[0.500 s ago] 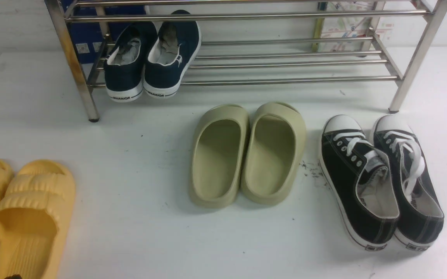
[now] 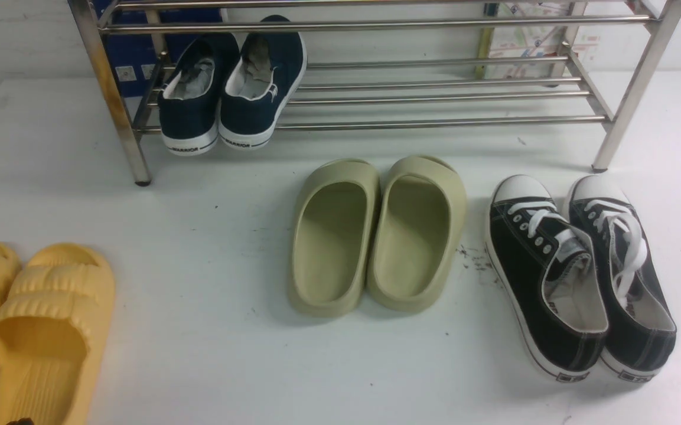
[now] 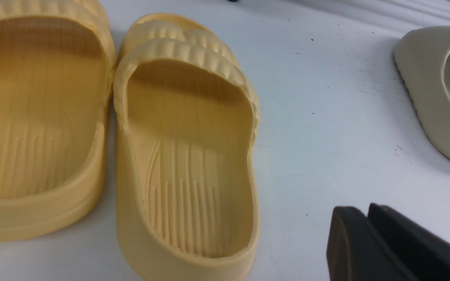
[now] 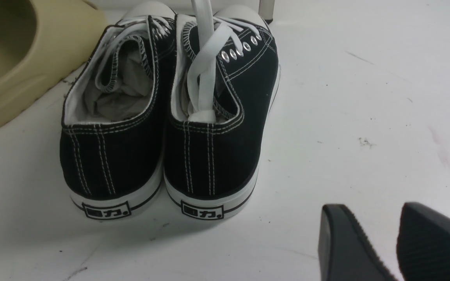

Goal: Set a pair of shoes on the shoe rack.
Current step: Use the right arm to grab the shoe closest to it

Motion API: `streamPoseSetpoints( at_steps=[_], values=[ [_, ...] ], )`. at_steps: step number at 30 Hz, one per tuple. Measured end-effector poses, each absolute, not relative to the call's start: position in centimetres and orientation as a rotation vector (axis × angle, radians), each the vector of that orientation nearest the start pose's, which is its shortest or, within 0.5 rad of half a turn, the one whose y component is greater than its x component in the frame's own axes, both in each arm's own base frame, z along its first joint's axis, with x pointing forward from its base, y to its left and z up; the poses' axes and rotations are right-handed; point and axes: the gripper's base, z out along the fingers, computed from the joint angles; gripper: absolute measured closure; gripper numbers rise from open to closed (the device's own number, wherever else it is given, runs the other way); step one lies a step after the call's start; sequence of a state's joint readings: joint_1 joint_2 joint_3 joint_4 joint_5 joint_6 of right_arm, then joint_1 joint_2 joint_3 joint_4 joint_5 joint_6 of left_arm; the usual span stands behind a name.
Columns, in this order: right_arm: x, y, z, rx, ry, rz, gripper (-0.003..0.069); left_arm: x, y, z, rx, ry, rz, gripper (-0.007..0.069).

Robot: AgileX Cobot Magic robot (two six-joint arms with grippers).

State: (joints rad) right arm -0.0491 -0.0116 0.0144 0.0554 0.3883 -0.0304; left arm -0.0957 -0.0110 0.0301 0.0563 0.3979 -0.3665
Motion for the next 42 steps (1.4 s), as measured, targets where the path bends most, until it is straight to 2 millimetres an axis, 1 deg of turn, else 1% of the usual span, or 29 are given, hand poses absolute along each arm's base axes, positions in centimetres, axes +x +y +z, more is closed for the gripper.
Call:
streamPoseSetpoints(
  at_steps=[11,13,15,16,17,18,20,21,25,26,27,28,29,30,31,32,33,34,35,36,37,38,40,42],
  values=[
    [5.3,-0.2,17.5,0.035,1.855,-0.027,0.041,5.2,-0.3,16.8,-0.223,1.895,-0.258,0.0546],
    [5.4,-0.2,17.7,0.035,1.813,-0.029,0.041,5.2,-0.3,16.8,-0.223,1.895,-0.258,0.0544],
    [5.5,-0.2,18.4,0.035,1.729,-0.032,0.041,5.2,-0.3,16.8,-0.223,1.895,-0.258,0.0543],
    [5.6,-0.2,18.5,0.035,1.72,-0.033,0.041,5.2,-0.3,16.8,-0.223,1.895,-0.258,0.0543],
    [5.6,-0.2,19.1,0.035,1.652,-0.035,0.041,5.2,-0.3,16.8,-0.223,1.895,-0.258,0.0543],
    [5.6,-0.2,19.3,0.036,1.633,-0.035,0.041,5.2,-0.3,16.8,-0.223,1.895,-0.258,0.0541],
    [5.6,-0.3,20.5,0.037,1.498,-0.039,0.041,5.2,-0.3,16.8,-0.223,1.895,-0.258,0.0536],
    [5.6,-0.3,20.9,0.038,1.457,-0.04,0.041,5.2,-0.3,16.8,-0.223,1.895,-0.258,0.0534],
    [5.2,-0.3,22.8,0.053,1.237,-0.031,0.041,5.2,-0.3,16.8,-0.223,1.895,-0.258,0.0532],
    [4.9,-0.4,23.5,0.064,1.149,-0.02,0.041,5.2,-0.3,16.8,-0.223,1.895,-0.258,0.0531],
    [4.8,-0.4,23.6,0.068,1.138,-0.014,0.041,5.2,-0.3,16.8,-0.223,1.895,-0.258,0.053],
    [4.5,-0.4,24.5,0.097,1.07,0.027,0.041,5.2,-0.3,16.8,-0.223,1.895,-0.258,0.0529],
    [4.3,-0.5,25.0,0.118,1.049,0.057,0.041,5.2,-0.3,16.8,-0.223,1.895,-0.258,0.0529],
    [4.3,-0.5,25.2,0.126,1.045,0.066,0.041,5.2,-0.3,16.8,-0.223,1.895,-0.258,0.0528],
    [3.8,-0.5,27.1,0.162,1.007,0.132,0.041,5.2,-0.3,16.8,-0.223,1.895,-0.258,0.0528],
    [3.6,-0.5,28.1,0.177,1.007,0.158,0.041,5.2,-0.3,16.8,-0.223,1.895,-0.258,0.0528],
    [3.2,-0.4,29.9,0.187,0.997,0.184,0.041,5.2,-0.3,16.8,-0.223,1.895,-0.258,0.0528],
    [3.2,-0.4,30.2,0.188,0.999,0.187,0.041,5.2,-0.3,16.8,-0.223,1.895,-0.258,0.0528],
    [3.4,-0.4,32.1,0.197,1.05,0.203,0.041,5.2,-0.3,16.8,-0.223,1.895,-0.258,0.0526],
    [3.2,-0.3,32.8,0.196,1.045,0.205,0.041,5.2,-0.3,16.8,-0.223,1.895,-0.258,0.0526],
    [3.9,-0.3,34.7,0.206,1.15,0.214,0.041,5.2,-0.3,16.8,-0.223,1.895,-0.258,0.0524],
    [4.0,-0.2,34.9,0.206,1.162,0.214,0.041,5.2,-0.3,16.8,-0.223,1.895,-0.258,0.0524],
    [5.8,-0.1,37.1,0.224,1.355,0.22,0.041,5.2,-0.3,16.8,-0.223,1.895,-0.258,0.0522],
    [7.8,-0.2,37.0,0.235,1.516,0.206,0.041,5.2,-0.3,16.8,-0.223,1.895,-0.258,0.0519]
  ],
)
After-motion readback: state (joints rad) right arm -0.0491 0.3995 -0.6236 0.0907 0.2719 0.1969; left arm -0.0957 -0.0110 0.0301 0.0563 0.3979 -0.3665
